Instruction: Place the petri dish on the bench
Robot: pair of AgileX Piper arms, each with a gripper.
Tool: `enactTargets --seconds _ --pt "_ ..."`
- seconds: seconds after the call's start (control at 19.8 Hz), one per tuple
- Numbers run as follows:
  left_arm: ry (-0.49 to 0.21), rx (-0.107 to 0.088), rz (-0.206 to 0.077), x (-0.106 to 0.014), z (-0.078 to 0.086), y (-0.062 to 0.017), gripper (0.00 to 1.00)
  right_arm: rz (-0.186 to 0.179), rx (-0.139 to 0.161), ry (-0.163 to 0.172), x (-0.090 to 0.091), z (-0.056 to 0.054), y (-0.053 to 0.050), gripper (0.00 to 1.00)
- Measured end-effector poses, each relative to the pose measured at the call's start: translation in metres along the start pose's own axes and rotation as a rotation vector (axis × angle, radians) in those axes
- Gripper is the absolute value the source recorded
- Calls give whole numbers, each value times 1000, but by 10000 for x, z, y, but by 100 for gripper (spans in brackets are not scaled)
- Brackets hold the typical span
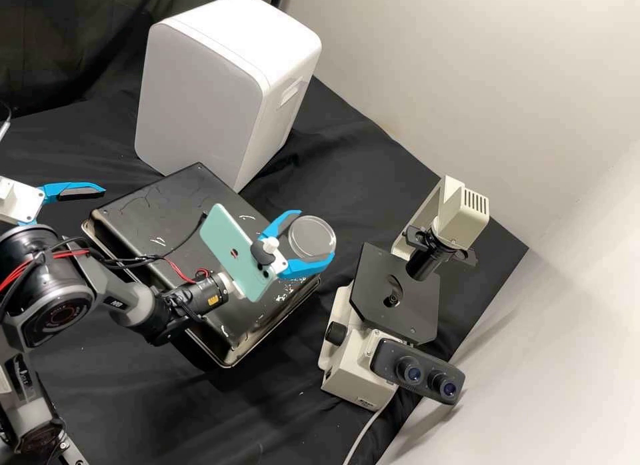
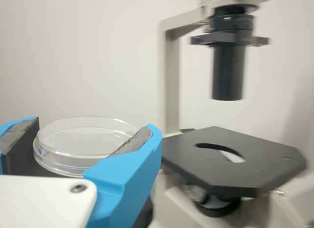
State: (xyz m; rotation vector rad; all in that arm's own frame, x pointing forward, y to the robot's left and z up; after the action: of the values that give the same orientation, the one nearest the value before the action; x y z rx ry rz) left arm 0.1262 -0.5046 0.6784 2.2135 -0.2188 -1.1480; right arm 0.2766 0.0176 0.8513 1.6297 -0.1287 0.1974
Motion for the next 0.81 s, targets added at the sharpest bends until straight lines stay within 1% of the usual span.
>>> enactTargets --seconds 0.05,0.15,0.2,0.25,0.3,0.35,0.45,0.61,0.71,0.81 --pt "0 0 0 0 0 0 100 -18 -2 10 -13 -31 -47 0" --pt "0 0 0 0 0 0 100 -56 -18 33 -51 -102 -147 0" --pt "0 0 0 0 0 0 100 -67 -16 36 -66 -118 -181 0" --pt "0 0 0 0 0 0 100 -69 -25 34 -82 -134 -214 0" --pt "0 0 0 0 0 0 100 -69 -26 34 -90 -150 -235 0" --pt "0 0 0 0 0 0 100 -77 -35 39 -103 -164 -260 0" --pt "0 0 0 0 0 0 100 -99 -41 41 -122 -175 -320 0" --pt "0 0 0 0 0 0 100 -133 -61 25 -163 -132 -419 0" --pt "0 0 0 0 0 0 100 -159 -61 3 -189 -83 -485 0" --pt "0 0 0 0 0 0 100 -188 -62 -12 -222 -50 -556 0"
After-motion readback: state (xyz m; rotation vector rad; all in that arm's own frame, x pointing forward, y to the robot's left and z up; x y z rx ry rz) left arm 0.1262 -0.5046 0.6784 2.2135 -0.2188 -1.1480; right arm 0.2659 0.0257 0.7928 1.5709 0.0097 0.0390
